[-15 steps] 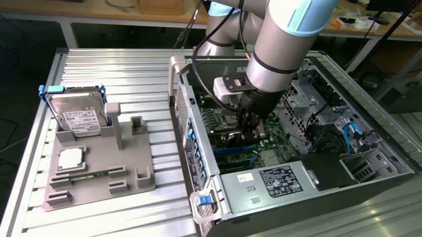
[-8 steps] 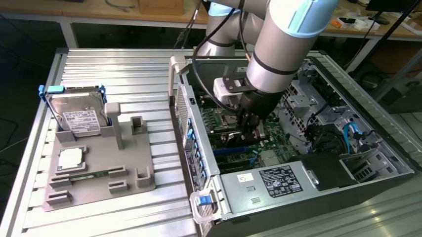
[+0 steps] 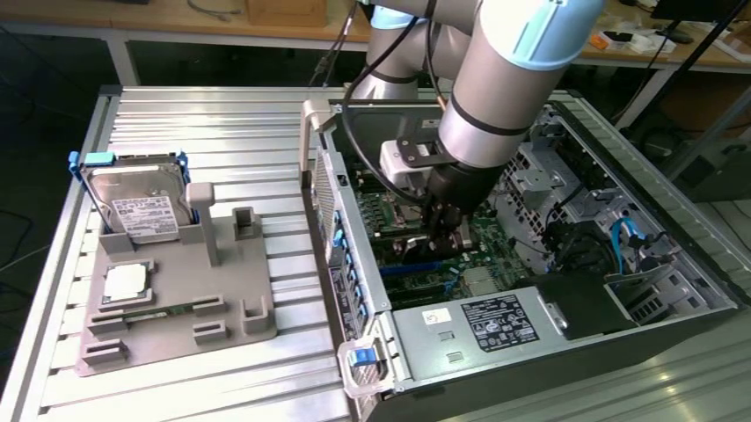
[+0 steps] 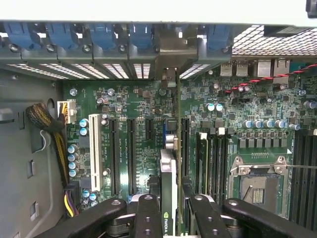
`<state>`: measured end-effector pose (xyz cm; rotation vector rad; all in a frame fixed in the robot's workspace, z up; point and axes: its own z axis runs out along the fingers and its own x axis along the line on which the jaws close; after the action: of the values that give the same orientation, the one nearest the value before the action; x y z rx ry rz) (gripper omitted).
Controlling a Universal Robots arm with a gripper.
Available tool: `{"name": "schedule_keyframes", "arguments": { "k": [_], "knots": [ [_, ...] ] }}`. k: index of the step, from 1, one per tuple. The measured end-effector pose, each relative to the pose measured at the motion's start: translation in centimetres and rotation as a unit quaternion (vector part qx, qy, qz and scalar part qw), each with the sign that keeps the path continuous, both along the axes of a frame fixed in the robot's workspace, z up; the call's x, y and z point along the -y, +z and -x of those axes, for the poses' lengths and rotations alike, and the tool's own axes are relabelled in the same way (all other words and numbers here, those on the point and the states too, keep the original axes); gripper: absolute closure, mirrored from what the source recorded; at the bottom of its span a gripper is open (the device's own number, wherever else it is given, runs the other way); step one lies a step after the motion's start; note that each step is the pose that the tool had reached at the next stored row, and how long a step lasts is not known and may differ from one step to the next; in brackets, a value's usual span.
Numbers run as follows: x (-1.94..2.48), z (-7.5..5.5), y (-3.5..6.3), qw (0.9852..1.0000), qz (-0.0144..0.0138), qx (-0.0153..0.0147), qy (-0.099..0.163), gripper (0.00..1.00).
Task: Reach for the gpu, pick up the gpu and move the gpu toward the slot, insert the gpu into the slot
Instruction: 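Insert the gpu into the slot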
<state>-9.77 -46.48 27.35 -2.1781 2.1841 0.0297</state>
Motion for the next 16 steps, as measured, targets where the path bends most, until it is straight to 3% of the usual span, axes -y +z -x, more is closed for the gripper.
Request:
{"name": "schedule_keyframes", "arguments": {
  "k": [16],
  "knots": [
    [0.27,0.0,-0.35,1.0,0.0001,-0.0005,0.0,0.73]
  ]
}}
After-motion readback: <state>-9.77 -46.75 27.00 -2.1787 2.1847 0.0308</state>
